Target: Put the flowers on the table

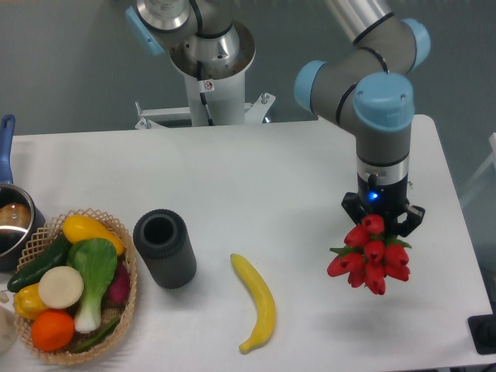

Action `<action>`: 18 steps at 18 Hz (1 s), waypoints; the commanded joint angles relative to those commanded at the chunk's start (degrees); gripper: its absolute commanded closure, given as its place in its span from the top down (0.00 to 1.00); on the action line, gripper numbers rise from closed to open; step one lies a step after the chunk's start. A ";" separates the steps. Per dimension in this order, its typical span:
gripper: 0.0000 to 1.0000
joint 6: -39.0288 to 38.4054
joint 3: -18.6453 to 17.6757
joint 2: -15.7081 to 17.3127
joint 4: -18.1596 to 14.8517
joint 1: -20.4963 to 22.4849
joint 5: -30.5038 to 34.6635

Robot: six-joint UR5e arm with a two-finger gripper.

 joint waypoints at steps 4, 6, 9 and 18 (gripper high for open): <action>0.04 -0.53 -0.26 -0.97 0.00 -1.49 -0.09; 0.13 -0.09 -1.57 -1.23 0.26 -1.76 -0.44; 0.36 0.00 -2.72 -2.19 0.26 -2.55 -0.26; 1.00 -0.44 -3.69 -2.29 0.26 -2.99 0.00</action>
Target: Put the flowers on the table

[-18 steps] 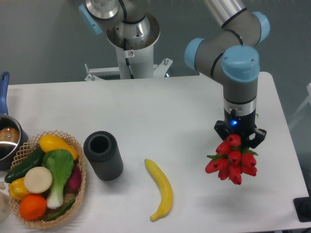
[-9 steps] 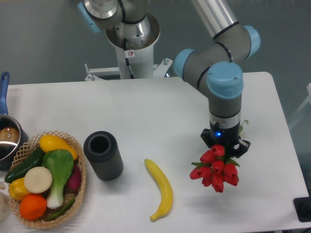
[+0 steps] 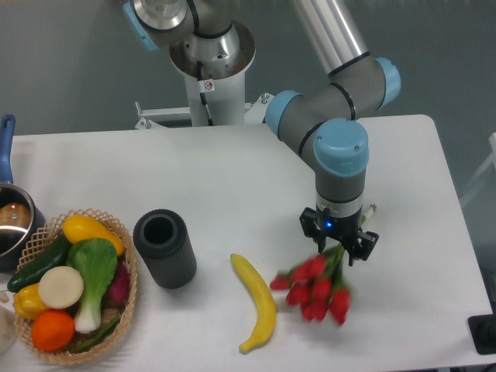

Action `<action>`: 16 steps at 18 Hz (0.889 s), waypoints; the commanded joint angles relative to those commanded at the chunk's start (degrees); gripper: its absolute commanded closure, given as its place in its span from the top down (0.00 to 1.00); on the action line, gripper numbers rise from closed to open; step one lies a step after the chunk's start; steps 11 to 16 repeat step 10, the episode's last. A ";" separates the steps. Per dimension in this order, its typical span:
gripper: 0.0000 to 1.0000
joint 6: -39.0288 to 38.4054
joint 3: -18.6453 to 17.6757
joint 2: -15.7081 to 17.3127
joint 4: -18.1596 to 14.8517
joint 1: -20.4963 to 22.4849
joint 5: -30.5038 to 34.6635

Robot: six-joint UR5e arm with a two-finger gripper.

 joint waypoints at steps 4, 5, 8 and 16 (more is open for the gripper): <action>1.00 1.14 -0.87 0.70 0.88 1.58 -0.44; 1.00 1.84 -0.62 0.36 1.23 1.50 -0.44; 1.00 1.93 -0.18 -0.44 3.07 2.28 -0.53; 1.00 2.11 -0.17 -0.44 3.08 2.90 -0.53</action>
